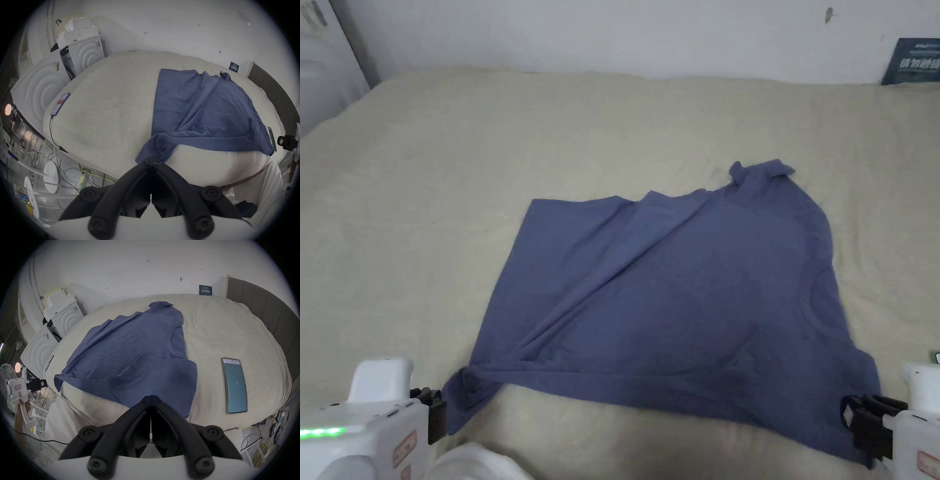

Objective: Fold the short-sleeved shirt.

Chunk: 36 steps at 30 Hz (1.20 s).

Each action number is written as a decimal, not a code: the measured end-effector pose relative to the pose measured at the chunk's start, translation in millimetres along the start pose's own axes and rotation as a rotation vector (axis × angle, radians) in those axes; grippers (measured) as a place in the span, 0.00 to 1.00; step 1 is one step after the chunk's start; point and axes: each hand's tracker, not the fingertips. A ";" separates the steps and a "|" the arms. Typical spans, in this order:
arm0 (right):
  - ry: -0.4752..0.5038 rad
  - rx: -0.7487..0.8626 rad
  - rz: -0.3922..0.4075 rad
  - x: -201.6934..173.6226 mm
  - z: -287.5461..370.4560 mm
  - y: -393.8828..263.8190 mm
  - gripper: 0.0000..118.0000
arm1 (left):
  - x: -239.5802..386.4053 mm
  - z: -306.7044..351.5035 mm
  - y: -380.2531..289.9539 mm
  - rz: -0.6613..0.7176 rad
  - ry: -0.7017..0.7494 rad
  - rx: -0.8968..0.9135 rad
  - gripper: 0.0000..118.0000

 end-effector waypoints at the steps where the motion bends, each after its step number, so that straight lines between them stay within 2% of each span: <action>1: 0.010 -0.001 -0.002 0.0 0.3 0.6 0.03 | -1.4 -2.2 1.4 -0.003 0.011 0.015 0.04; 2: 0.010 0.004 -0.003 -0.5 0.7 0.6 0.03 | -2.7 -3.3 3.0 -0.007 0.026 0.022 0.22; 3: 0.013 0.004 -0.003 -0.6 1.1 1.3 0.03 | -4.5 -4.2 5.1 -0.008 0.038 0.026 0.49; 4: 0.018 0.005 -0.005 -6.9 3.8 2.8 0.03 | -6.2 -7.3 6.9 0.000 0.031 0.022 0.85; 5: 0.020 0.007 -0.007 -7.8 4.4 3.0 0.03 | -9.7 -13.7 7.8 0.011 0.023 0.015 0.95; 7: 0.022 0.006 -0.005 -9.4 5.5 3.3 0.03 | -15.0 -25.7 12.1 0.039 -0.034 0.038 0.91; 11: 0.019 0.001 -0.008 -12.0 7.8 3.1 0.03 | -19.3 -56.7 18.3 0.019 0.006 -0.044 0.90; 12: 0.017 -0.002 -0.013 -10.3 7.4 3.8 0.03 | -21.8 -64.4 17.1 0.022 0.003 -0.072 0.86; 14: 0.007 -0.005 -0.022 -10.1 7.7 2.6 0.03 | -21.6 -71.3 14.9 0.032 -0.020 -0.110 0.56; 16: 0.001 -0.010 -0.033 -7.3 7.7 2.1 0.03 | -19.4 -78.6 9.4 0.025 -0.063 -0.109 0.14; 18: -0.004 -0.017 -0.046 -5.6 7.1 1.9 0.03 | -14.9 -84.8 4.7 -0.006 -0.093 -0.147 0.05; 21: -0.015 -0.024 -0.047 -1.7 8.2 2.0 0.03 | -14.4 -80.3 6.7 0.022 -0.088 -0.105 0.01; 25: -0.022 -0.025 -0.053 2.6 10.2 1.6 0.03 | -9.9 -69.8 16.0 -0.057 -0.060 -0.073 0.00; 32: -0.035 -0.017 -0.093 17.2 11.6 -3.6 0.04 | -11.8 -57.1 20.2 -0.017 -0.078 -0.065 0.00; 33: -0.034 -0.018 -0.094 19.8 11.0 -4.2 0.11 | -11.8 -57.1 20.5 -0.016 -0.077 -0.064 0.00; 35: -0.041 -0.030 -0.083 21.7 8.5 -4.8 0.64 | -11.8 -56.4 21.1 -0.021 -0.075 -0.069 0.00; 36: -0.048 -0.041 -0.079 28.2 3.3 -5.0 0.85 | -11.4 -56.1 21.4 -0.025 -0.072 -0.070 0.00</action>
